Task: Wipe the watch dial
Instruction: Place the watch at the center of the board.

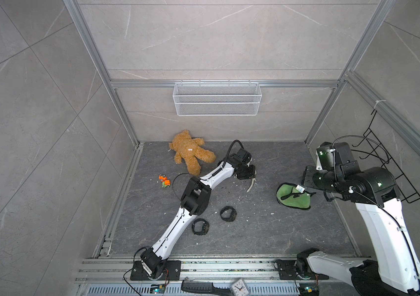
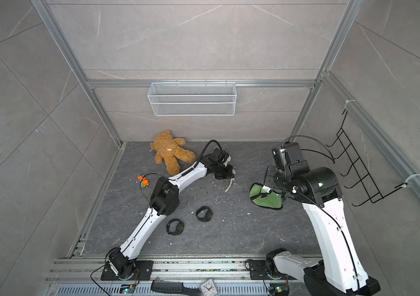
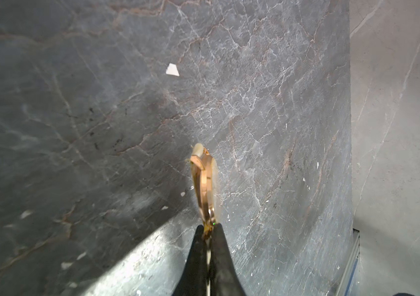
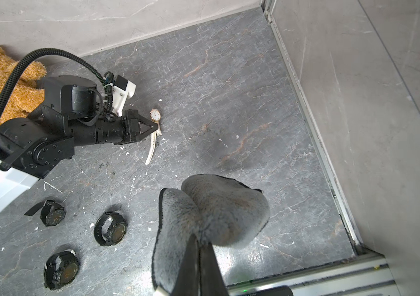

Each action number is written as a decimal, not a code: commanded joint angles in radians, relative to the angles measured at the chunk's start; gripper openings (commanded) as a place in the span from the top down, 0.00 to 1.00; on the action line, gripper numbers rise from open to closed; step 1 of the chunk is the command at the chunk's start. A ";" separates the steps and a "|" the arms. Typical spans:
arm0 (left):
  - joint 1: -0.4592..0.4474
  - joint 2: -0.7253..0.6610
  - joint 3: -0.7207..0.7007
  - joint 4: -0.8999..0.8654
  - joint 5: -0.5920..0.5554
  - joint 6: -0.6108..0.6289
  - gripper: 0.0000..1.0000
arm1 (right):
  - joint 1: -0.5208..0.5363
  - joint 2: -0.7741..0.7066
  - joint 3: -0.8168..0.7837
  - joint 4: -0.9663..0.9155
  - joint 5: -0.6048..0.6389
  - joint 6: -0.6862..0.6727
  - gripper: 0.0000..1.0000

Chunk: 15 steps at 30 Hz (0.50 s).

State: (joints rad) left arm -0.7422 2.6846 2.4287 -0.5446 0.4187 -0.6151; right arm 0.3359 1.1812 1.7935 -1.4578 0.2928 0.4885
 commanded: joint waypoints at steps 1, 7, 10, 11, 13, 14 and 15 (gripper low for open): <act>-0.008 0.000 0.045 0.048 0.038 -0.023 1.00 | -0.003 -0.026 0.001 -0.033 0.029 0.031 1.00; -0.006 0.010 0.048 0.001 0.041 -0.001 0.82 | -0.002 -0.037 -0.014 -0.025 0.017 0.039 1.00; -0.005 0.009 0.051 -0.034 0.042 0.021 0.76 | -0.004 -0.040 -0.015 -0.015 0.009 0.039 1.00; -0.006 0.007 0.051 -0.044 0.042 0.024 0.75 | -0.003 -0.041 -0.016 -0.012 0.008 0.039 1.00; -0.003 0.005 0.049 -0.060 0.045 0.031 0.74 | -0.003 -0.039 -0.011 -0.010 0.006 0.039 1.00; -0.002 0.001 0.049 -0.068 0.042 0.033 0.74 | -0.004 -0.038 -0.014 -0.010 0.006 0.039 1.00; -0.002 -0.005 0.047 -0.073 0.042 0.036 0.73 | -0.004 -0.039 -0.012 -0.009 0.006 0.038 1.00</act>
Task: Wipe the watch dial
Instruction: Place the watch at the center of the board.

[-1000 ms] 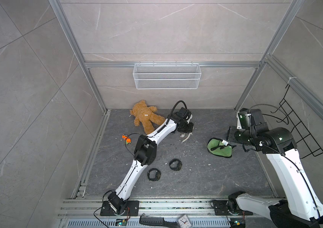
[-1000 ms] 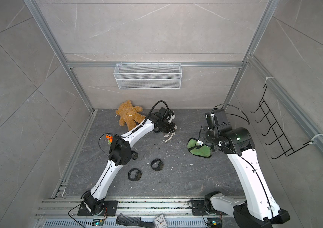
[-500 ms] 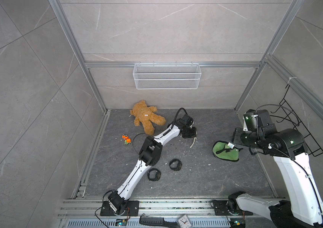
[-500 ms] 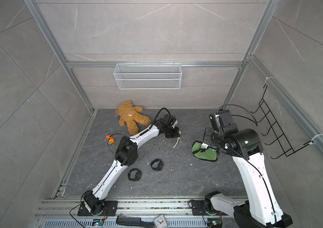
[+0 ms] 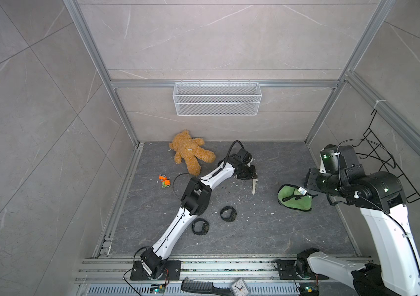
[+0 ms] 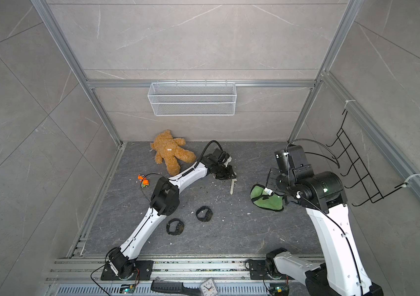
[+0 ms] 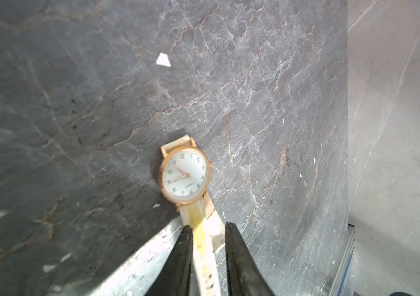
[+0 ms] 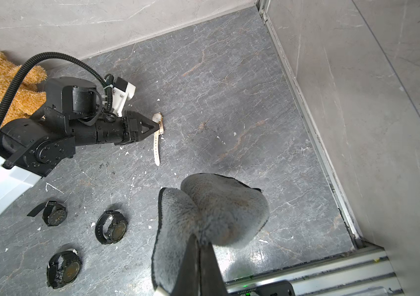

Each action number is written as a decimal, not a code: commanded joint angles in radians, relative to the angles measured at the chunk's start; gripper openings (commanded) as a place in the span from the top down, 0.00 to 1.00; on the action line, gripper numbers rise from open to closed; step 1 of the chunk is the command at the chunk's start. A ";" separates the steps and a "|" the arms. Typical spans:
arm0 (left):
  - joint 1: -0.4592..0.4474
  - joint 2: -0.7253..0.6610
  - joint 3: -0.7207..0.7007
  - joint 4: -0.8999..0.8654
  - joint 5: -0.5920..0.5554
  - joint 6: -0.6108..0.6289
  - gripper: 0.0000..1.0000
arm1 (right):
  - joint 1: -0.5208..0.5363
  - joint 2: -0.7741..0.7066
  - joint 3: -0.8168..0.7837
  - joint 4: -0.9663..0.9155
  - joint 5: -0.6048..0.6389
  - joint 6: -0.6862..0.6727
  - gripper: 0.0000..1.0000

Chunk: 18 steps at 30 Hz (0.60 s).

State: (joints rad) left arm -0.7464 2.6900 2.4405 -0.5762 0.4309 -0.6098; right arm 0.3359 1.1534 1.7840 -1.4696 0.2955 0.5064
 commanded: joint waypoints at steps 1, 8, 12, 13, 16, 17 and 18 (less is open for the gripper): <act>0.002 -0.016 0.033 -0.044 0.028 0.034 0.73 | -0.003 -0.012 -0.002 0.004 0.002 0.021 1.00; 0.005 -0.107 -0.003 -0.112 -0.027 0.084 0.68 | -0.003 -0.019 -0.024 0.020 -0.002 0.019 1.00; 0.007 -0.221 -0.104 -0.083 -0.054 0.107 0.62 | -0.003 -0.035 -0.097 0.061 -0.014 0.017 1.00; 0.007 -0.250 -0.127 -0.076 -0.063 0.112 0.62 | -0.002 -0.038 -0.120 0.073 -0.018 0.017 1.00; 0.008 -0.344 -0.193 -0.079 -0.093 0.139 0.61 | -0.003 -0.037 -0.210 0.110 -0.033 0.024 1.00; 0.009 -0.390 -0.218 -0.083 -0.105 0.150 0.61 | -0.003 -0.033 -0.240 0.124 -0.037 0.029 1.00; 0.010 -0.429 -0.253 -0.085 -0.112 0.161 0.61 | -0.003 -0.027 -0.274 0.143 -0.043 0.033 1.00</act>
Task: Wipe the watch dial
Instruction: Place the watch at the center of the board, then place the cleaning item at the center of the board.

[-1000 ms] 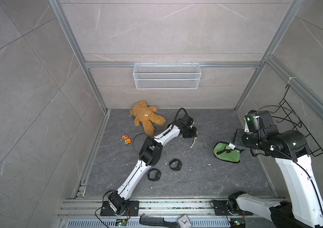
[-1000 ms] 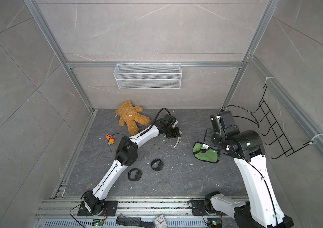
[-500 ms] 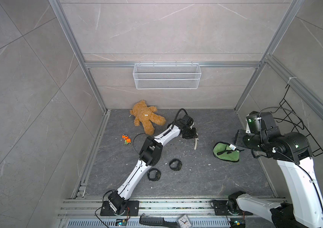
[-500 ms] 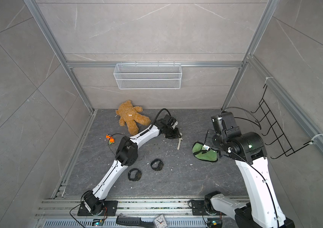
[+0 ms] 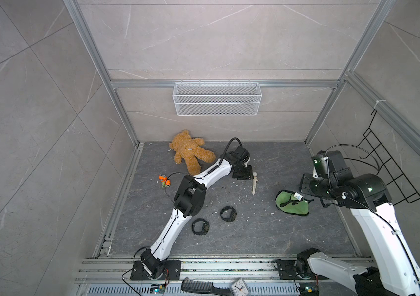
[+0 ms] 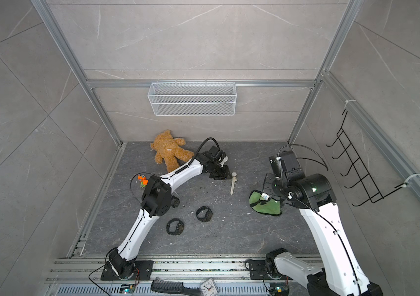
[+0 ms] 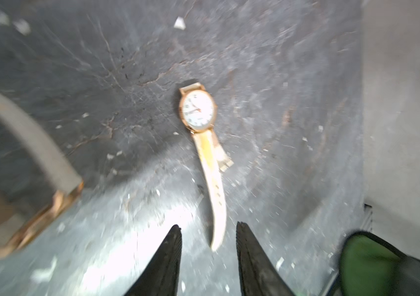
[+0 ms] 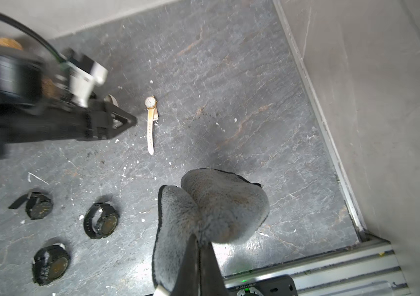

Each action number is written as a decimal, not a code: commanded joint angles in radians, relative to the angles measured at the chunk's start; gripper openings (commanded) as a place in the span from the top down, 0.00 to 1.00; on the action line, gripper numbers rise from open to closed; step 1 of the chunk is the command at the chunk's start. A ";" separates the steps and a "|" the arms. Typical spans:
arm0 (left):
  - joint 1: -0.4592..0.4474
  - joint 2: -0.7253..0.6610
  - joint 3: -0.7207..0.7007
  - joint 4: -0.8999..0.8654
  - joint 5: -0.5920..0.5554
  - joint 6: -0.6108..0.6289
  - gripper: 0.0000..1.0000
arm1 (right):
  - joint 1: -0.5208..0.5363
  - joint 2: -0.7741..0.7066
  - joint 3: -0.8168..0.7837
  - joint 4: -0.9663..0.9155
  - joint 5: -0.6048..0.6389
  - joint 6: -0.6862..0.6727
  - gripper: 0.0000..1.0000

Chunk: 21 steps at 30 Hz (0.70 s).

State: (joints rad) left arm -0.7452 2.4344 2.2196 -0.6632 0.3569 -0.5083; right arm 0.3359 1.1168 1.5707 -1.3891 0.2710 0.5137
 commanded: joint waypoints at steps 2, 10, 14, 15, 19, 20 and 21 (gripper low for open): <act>0.012 -0.247 -0.108 -0.003 -0.052 0.082 0.61 | -0.003 0.027 -0.114 0.097 -0.024 0.034 1.00; 0.017 -0.574 -0.536 -0.023 -0.094 0.185 0.61 | -0.003 0.207 -0.186 0.251 -0.025 0.054 1.00; 0.017 -0.733 -0.755 -0.011 -0.061 0.232 0.61 | -0.006 0.321 -0.162 0.318 -0.059 0.075 1.00; 0.017 -0.774 -0.807 -0.005 -0.043 0.249 0.61 | -0.007 0.347 -0.156 0.329 -0.070 0.078 1.00; 0.015 -0.896 -0.964 0.014 0.027 0.303 0.60 | -0.014 0.411 -0.143 0.362 -0.107 0.084 0.83; 0.015 -0.920 -1.000 0.025 0.050 0.318 0.60 | -0.015 0.414 -0.143 0.367 -0.112 0.085 0.74; 0.014 -0.941 -1.034 0.037 0.070 0.332 0.60 | -0.016 0.415 -0.142 0.372 -0.118 0.086 0.64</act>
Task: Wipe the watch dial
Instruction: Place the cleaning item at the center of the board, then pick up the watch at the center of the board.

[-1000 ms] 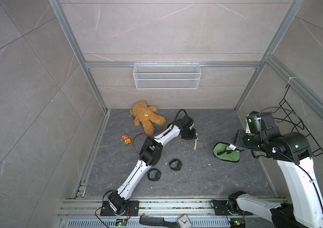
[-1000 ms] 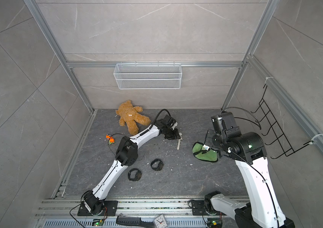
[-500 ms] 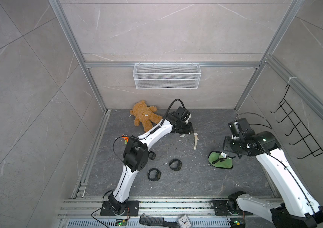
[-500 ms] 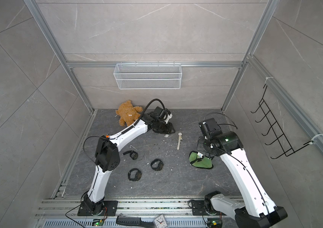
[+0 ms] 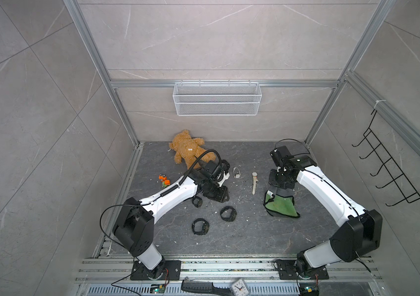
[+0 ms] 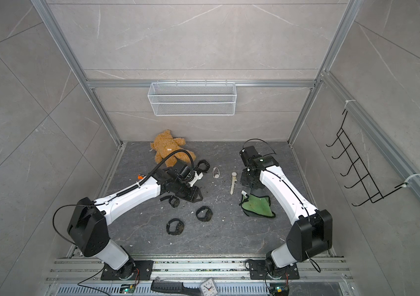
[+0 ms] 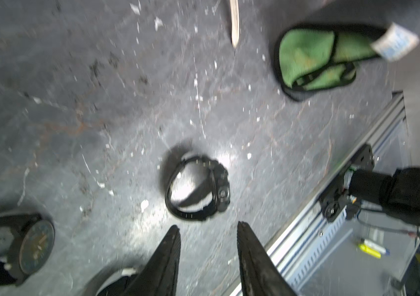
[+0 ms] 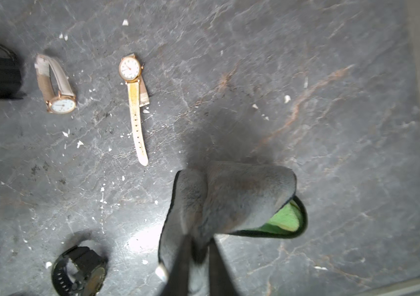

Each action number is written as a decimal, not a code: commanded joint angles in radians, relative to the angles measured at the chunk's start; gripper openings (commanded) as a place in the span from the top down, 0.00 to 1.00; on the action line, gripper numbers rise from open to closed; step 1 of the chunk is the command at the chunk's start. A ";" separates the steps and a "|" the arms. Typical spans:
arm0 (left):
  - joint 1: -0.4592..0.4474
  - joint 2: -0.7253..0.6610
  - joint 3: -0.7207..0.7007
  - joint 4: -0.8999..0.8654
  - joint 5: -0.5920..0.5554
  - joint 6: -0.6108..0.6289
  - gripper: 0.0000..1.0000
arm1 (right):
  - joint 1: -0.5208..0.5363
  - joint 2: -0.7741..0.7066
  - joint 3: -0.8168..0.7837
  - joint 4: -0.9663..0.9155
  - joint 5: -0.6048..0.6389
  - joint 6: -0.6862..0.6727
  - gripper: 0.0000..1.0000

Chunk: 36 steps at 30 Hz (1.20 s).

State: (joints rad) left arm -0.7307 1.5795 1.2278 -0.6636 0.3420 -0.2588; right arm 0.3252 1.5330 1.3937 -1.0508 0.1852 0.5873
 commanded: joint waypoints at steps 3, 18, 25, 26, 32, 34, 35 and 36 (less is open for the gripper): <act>-0.011 -0.130 -0.116 0.073 0.096 0.113 0.59 | -0.008 -0.012 0.042 0.033 -0.035 0.013 0.50; -0.157 0.037 -0.092 0.056 0.046 0.242 0.57 | -0.011 -0.139 -0.011 -0.055 -0.066 0.036 0.43; -0.163 0.090 -0.111 0.141 0.007 0.253 0.56 | -0.012 -0.169 -0.023 -0.088 -0.051 0.019 0.43; -0.164 0.100 -0.110 0.146 0.005 0.255 0.56 | -0.012 -0.174 -0.024 -0.094 -0.049 0.015 0.43; -0.164 0.156 -0.112 0.184 -0.020 0.281 0.56 | -0.015 -0.196 -0.020 -0.119 -0.038 -0.002 0.43; -0.164 0.172 -0.110 0.192 -0.032 0.288 0.56 | -0.017 -0.201 -0.014 -0.129 -0.035 -0.008 0.43; -0.164 0.179 -0.109 0.197 -0.038 0.291 0.56 | -0.018 -0.203 -0.010 -0.133 -0.033 -0.012 0.43; -0.164 0.183 -0.111 0.204 -0.042 0.292 0.56 | -0.020 -0.206 -0.009 -0.137 -0.032 -0.013 0.43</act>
State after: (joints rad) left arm -0.8963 1.7489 1.1011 -0.4904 0.3210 -0.0074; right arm 0.3122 1.3502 1.3796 -1.1442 0.1322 0.5972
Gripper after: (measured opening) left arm 0.439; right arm 0.571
